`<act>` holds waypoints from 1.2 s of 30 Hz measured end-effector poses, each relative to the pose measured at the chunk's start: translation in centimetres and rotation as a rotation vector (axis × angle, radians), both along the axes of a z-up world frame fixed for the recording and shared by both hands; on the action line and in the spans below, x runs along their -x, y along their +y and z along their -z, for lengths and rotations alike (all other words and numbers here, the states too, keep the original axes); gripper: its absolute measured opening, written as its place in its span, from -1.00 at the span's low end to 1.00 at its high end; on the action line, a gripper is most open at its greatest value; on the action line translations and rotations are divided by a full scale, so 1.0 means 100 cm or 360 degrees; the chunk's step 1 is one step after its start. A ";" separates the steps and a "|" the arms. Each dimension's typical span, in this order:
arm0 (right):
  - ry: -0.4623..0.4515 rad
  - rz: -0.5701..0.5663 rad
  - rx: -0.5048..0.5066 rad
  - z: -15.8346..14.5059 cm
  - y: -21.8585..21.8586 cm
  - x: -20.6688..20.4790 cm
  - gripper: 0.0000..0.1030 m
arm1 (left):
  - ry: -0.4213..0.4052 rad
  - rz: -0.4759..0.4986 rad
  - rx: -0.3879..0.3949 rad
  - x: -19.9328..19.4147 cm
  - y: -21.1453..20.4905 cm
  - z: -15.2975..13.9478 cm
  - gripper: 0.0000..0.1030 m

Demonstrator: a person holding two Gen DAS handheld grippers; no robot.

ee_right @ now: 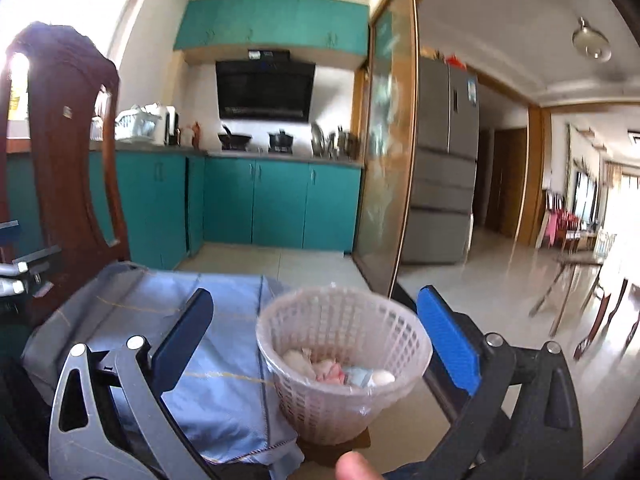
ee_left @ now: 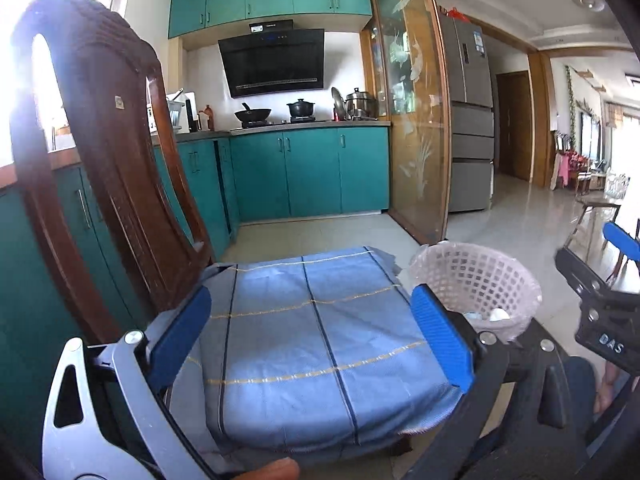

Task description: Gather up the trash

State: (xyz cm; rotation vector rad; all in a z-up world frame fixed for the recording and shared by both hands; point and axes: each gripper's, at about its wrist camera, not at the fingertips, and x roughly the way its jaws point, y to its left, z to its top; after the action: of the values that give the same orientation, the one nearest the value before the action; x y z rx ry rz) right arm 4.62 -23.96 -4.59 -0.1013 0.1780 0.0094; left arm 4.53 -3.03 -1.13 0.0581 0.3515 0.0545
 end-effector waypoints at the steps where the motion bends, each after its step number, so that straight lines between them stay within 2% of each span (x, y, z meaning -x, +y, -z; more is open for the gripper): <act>1: -0.0018 -0.0004 0.0008 -0.004 0.003 0.004 0.93 | -0.0006 0.0012 0.0003 0.006 0.000 -0.003 0.94; 8: -0.0066 0.0006 0.0125 -0.010 0.023 0.027 0.93 | -0.0108 0.0012 -0.0023 0.033 0.004 -0.018 0.94; 21: -0.0119 0.0044 0.0163 -0.019 0.036 0.047 0.93 | -0.0126 0.0019 -0.0009 0.044 0.010 -0.022 0.94; 36: -0.0125 0.0045 0.0164 -0.021 0.038 0.050 0.94 | -0.0130 0.0025 0.0002 0.047 0.013 -0.023 0.94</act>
State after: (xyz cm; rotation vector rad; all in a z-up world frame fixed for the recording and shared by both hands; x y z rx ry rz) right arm -0.38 -20.18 -2.54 -0.2017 0.1016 -0.0321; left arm -0.19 -1.70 1.14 0.0575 0.2697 0.0408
